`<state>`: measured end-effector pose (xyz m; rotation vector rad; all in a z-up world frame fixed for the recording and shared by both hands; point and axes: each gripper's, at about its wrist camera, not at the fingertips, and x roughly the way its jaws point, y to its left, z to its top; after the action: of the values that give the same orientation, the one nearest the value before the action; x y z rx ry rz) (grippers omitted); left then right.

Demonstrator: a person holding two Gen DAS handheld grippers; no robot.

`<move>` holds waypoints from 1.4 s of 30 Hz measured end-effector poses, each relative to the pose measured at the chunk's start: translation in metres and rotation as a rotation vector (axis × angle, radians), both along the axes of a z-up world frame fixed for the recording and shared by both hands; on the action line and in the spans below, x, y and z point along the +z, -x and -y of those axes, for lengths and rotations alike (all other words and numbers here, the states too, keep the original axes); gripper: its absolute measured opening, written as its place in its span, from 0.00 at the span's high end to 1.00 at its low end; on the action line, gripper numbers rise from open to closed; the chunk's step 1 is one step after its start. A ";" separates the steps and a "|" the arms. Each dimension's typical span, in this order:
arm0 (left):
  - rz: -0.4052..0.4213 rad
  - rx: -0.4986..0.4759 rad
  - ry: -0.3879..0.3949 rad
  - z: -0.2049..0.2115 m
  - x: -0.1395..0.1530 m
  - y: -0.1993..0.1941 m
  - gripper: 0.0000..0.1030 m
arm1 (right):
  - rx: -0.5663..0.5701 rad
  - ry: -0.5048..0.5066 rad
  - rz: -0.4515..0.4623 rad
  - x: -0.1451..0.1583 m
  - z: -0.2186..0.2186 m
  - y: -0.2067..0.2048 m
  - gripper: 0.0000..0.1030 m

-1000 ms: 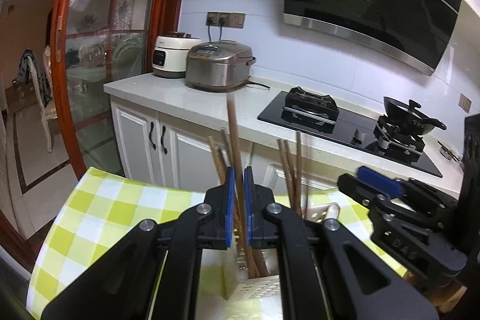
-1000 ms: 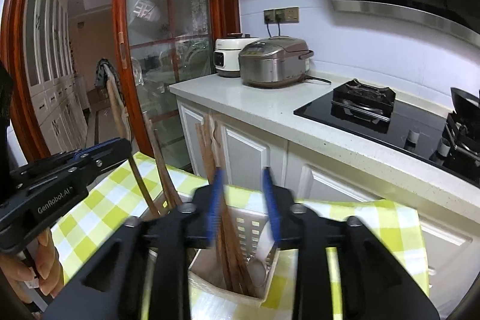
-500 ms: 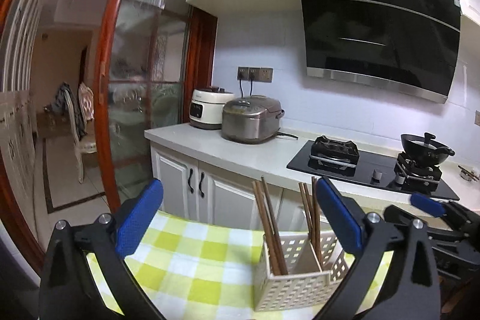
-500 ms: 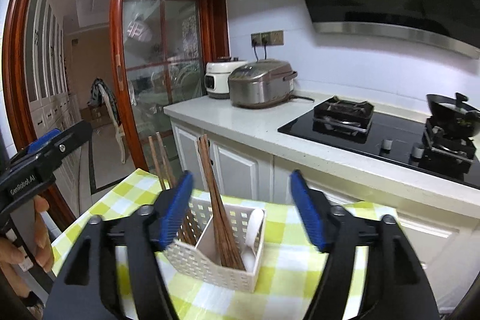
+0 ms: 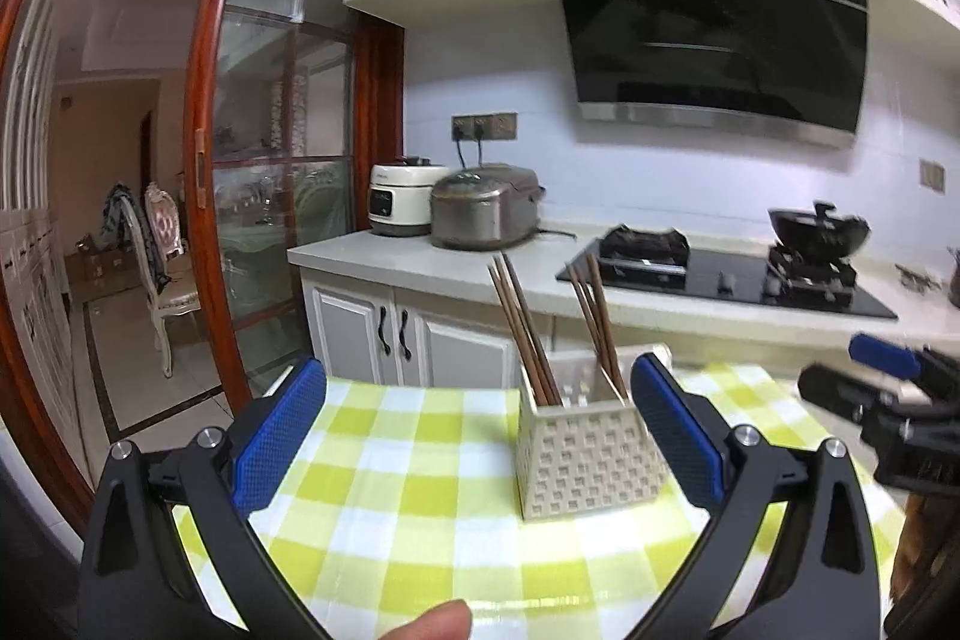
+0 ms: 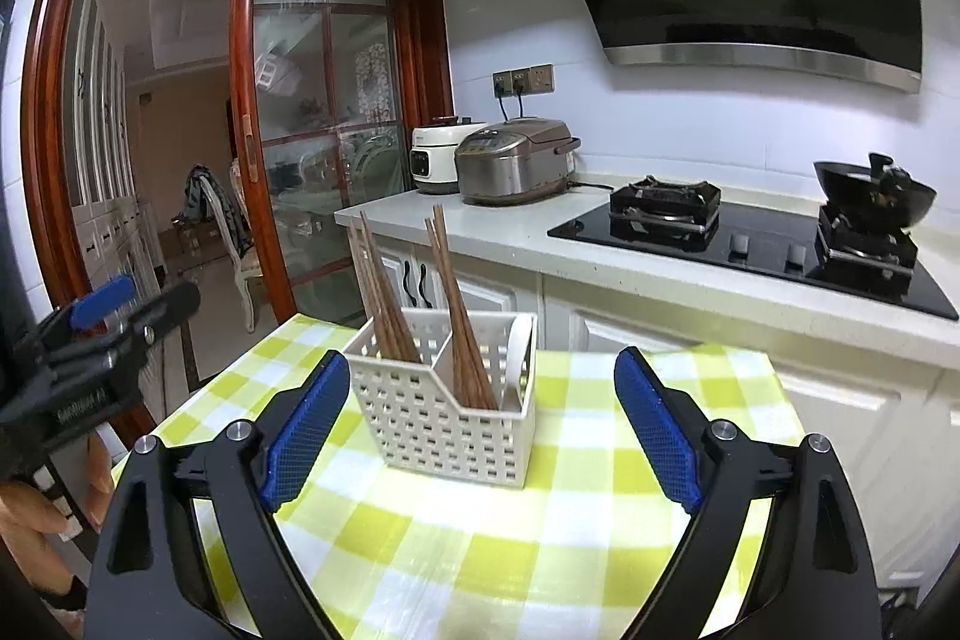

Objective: Organize utensils

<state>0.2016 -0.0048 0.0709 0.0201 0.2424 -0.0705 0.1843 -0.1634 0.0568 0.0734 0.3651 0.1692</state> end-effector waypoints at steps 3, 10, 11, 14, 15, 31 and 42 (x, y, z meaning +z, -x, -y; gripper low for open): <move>-0.019 -0.024 0.001 0.000 -0.009 0.011 0.04 | 0.006 0.010 -0.021 -0.008 -0.001 0.012 0.18; -0.036 -0.058 -0.028 0.010 -0.022 0.037 0.04 | 0.008 0.039 -0.025 -0.012 -0.002 0.035 0.18; -0.035 -0.062 -0.039 0.012 -0.023 0.040 0.04 | 0.005 0.041 -0.023 -0.012 -0.002 0.037 0.18; -0.030 -0.072 -0.071 0.019 -0.024 0.048 0.04 | 0.007 0.042 -0.021 -0.011 -0.001 0.042 0.18; -0.030 -0.072 -0.074 0.019 -0.023 0.048 0.04 | 0.008 0.044 -0.020 -0.011 -0.002 0.043 0.18; -0.035 -0.082 -0.026 0.015 -0.015 0.051 0.04 | 0.034 0.058 -0.008 -0.009 -0.010 0.046 0.18; -0.044 -0.084 -0.007 0.013 -0.017 0.048 0.04 | 0.037 0.059 -0.008 -0.008 -0.011 0.046 0.18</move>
<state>0.1537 -0.0176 0.0542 0.0361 0.2863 -0.1539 0.1379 -0.1527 0.0484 0.0087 0.3791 0.1941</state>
